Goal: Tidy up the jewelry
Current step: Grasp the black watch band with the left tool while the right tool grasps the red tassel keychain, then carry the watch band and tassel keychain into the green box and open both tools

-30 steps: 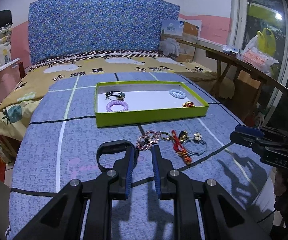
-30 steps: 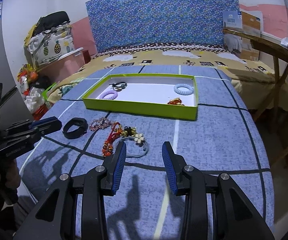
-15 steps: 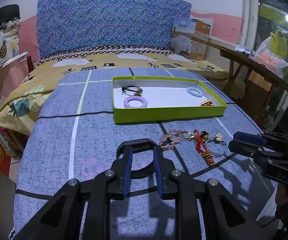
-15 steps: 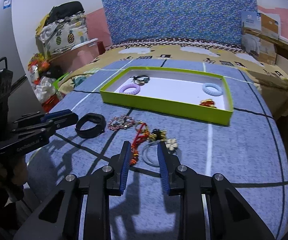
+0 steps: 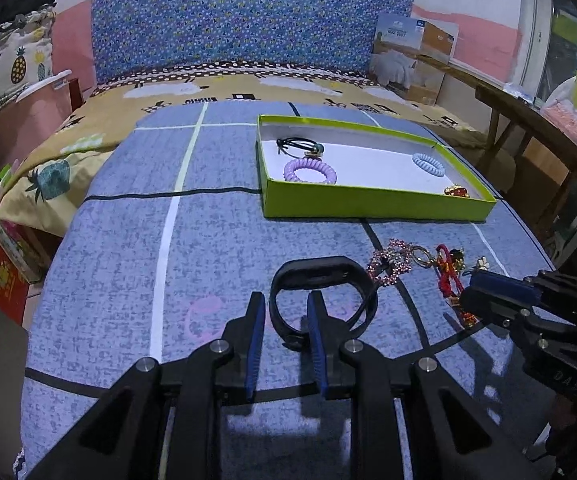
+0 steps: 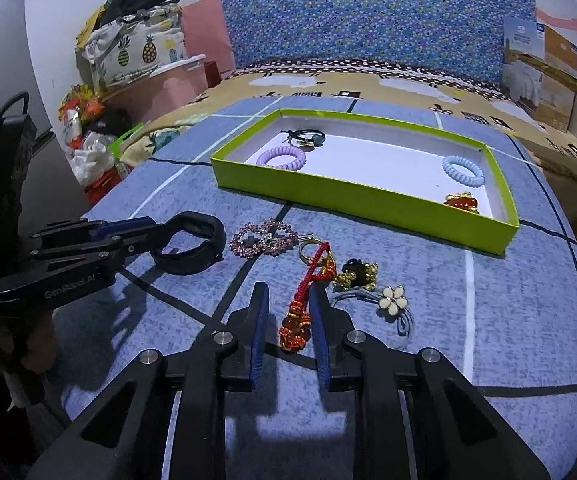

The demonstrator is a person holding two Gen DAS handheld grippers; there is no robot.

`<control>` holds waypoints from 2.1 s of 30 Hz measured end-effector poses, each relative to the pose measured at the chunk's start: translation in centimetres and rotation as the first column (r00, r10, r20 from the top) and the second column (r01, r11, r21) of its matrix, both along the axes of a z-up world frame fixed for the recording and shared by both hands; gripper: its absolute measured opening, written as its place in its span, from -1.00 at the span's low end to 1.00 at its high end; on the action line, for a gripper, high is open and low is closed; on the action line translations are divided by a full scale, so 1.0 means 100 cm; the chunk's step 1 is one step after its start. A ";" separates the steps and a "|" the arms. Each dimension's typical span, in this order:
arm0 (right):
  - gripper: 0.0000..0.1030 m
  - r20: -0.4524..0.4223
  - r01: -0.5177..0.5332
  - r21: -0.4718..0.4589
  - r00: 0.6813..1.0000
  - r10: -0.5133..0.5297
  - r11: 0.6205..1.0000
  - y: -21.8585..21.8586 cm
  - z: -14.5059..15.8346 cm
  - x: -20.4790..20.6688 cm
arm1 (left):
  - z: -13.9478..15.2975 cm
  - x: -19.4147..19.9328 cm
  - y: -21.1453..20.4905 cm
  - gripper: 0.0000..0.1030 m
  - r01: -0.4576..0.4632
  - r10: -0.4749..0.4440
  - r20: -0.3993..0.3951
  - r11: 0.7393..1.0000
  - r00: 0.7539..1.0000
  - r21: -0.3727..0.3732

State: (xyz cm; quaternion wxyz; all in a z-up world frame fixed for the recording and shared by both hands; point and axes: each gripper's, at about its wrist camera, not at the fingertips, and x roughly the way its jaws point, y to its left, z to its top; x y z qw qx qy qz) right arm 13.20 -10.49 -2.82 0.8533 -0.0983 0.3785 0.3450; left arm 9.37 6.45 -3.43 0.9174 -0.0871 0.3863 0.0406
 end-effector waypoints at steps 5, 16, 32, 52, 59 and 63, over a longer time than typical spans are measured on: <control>-0.79 -0.012 0.010 -0.037 1.000 -0.010 0.999 0.005 -0.008 0.004 | -0.003 0.005 -0.001 -0.56 0.003 -0.004 -0.020 1.000 1.000 -0.012; -0.87 -0.002 0.010 -0.024 1.000 -0.010 1.000 0.000 -0.004 -0.001 | -0.003 0.004 -0.006 -0.76 0.002 -0.001 -0.021 0.999 1.000 0.047; -0.87 0.024 0.031 0.017 0.999 -0.031 0.999 -0.016 0.012 -0.011 | 0.007 -0.011 -0.006 -0.92 0.009 -0.010 0.032 0.999 0.999 0.043; -0.87 0.068 0.063 0.049 0.995 -0.067 0.997 -0.032 0.030 -0.008 | 0.037 -0.013 -0.005 -0.93 0.026 -0.024 0.107 1.000 0.994 -0.015; -0.87 0.102 0.080 0.055 0.991 -0.085 0.995 -0.038 0.042 0.004 | 0.046 0.007 -0.011 -0.93 0.049 -0.049 0.120 0.999 0.992 0.002; -0.87 0.121 0.089 0.054 0.988 -0.095 0.995 -0.040 0.048 0.015 | 0.053 0.022 -0.012 -0.93 0.054 -0.057 0.133 0.998 0.990 0.023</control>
